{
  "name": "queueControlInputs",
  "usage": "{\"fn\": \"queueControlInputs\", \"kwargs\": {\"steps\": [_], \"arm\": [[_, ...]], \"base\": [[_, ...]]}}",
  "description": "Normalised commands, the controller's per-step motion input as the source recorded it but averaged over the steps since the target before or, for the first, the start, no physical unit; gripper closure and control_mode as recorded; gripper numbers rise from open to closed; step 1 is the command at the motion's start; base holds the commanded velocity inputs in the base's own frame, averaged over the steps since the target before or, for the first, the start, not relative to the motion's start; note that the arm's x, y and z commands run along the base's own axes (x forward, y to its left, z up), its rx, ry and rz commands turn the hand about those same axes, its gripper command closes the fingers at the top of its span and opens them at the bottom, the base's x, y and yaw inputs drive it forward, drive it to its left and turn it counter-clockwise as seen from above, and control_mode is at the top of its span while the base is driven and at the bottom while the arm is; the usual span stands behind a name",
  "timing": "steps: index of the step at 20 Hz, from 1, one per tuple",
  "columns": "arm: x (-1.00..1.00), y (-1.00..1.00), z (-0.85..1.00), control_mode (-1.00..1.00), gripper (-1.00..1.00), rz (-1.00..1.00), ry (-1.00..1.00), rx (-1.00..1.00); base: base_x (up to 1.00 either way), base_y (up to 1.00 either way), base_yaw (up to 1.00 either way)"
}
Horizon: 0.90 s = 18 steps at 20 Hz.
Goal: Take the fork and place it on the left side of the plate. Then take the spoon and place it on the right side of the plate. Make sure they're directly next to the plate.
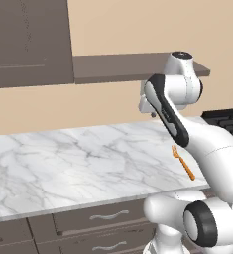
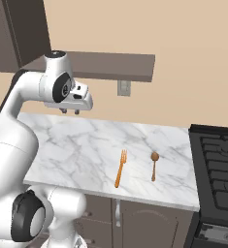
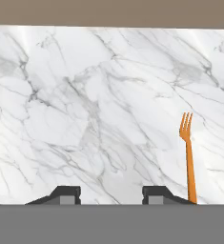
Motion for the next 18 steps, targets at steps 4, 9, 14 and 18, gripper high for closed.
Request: {"fn": "queueControlInputs", "kwargs": {"steps": [4, 9, 14, 18], "arm": [[-0.07, -0.03, 0.0, -1.0, -1.0, 0.0, -0.01, 0.0], [-0.11, -0.17, -0.03, -1.0, -1.0, 0.0, -0.05, 0.0], [-0.11, -0.45, -0.25, -1.0, -1.0, 0.0, -0.02, 0.0], [-0.07, -0.57, -0.48, -1.0, -1.0, -0.01, 0.0, 0.0]], "base": [[0.0, 0.0, 0.0], [0.0, 0.0, 0.0], [0.0, 0.0, 0.0], [0.0, 0.0, 0.0]]}}
